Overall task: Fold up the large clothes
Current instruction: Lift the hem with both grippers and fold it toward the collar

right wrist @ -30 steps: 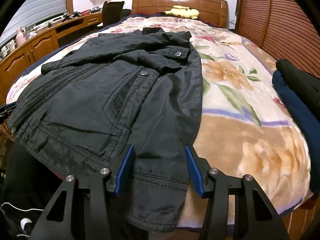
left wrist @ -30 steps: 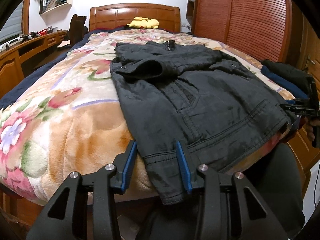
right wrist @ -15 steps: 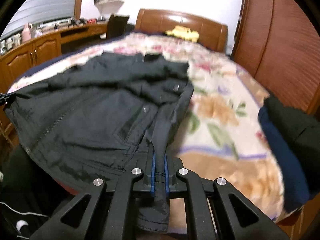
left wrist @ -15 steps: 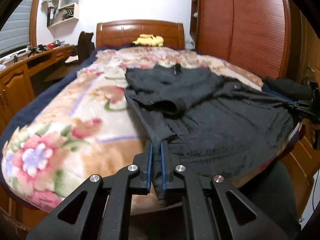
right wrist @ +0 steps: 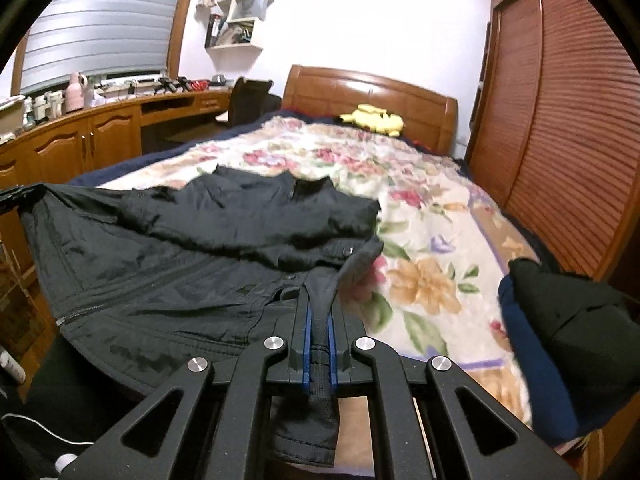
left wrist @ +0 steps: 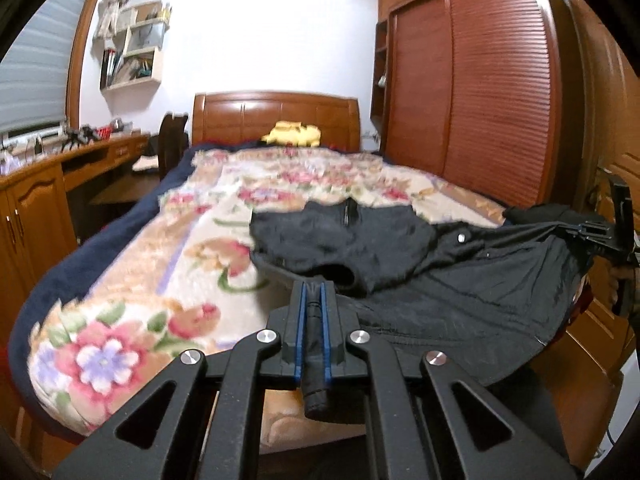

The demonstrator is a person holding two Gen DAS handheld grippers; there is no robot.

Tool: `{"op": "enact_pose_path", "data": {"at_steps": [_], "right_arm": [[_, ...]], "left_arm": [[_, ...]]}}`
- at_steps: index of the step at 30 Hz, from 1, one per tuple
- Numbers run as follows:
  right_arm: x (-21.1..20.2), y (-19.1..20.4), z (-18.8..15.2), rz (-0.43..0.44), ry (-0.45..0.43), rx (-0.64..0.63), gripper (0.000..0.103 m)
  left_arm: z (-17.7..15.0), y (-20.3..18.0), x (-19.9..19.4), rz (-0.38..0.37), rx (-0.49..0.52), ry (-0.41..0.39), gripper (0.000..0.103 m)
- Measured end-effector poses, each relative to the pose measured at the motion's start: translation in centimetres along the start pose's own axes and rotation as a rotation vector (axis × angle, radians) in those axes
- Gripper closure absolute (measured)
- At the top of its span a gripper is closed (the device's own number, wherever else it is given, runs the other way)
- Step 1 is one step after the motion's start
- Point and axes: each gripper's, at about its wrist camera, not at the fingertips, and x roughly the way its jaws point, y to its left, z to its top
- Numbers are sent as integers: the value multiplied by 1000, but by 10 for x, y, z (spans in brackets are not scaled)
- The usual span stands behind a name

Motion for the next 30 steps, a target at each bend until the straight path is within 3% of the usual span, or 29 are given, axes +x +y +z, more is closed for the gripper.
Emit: {"op": "enact_pose_path", "data": {"at_steps": [11,17,22,26,30], "right_arm": [[-64,5,19,-29,-124,-51,98],[-73,2,22,-15,-173,-56,98],[-32,-5,31,-34,-149,-52,98],[29,-6,36,-38,-69,-35,98],[100,-2,20,-33,30,-33,98]], "left_arm": [[51,-4,-49,-2,20,-140,96],[75,1,-54,15,26,-193,96],[86,14,-14,65,6,-159,96],[79,23,38,99,-7,-85,96],[65,29,85,117,-7,-17,96]]}}
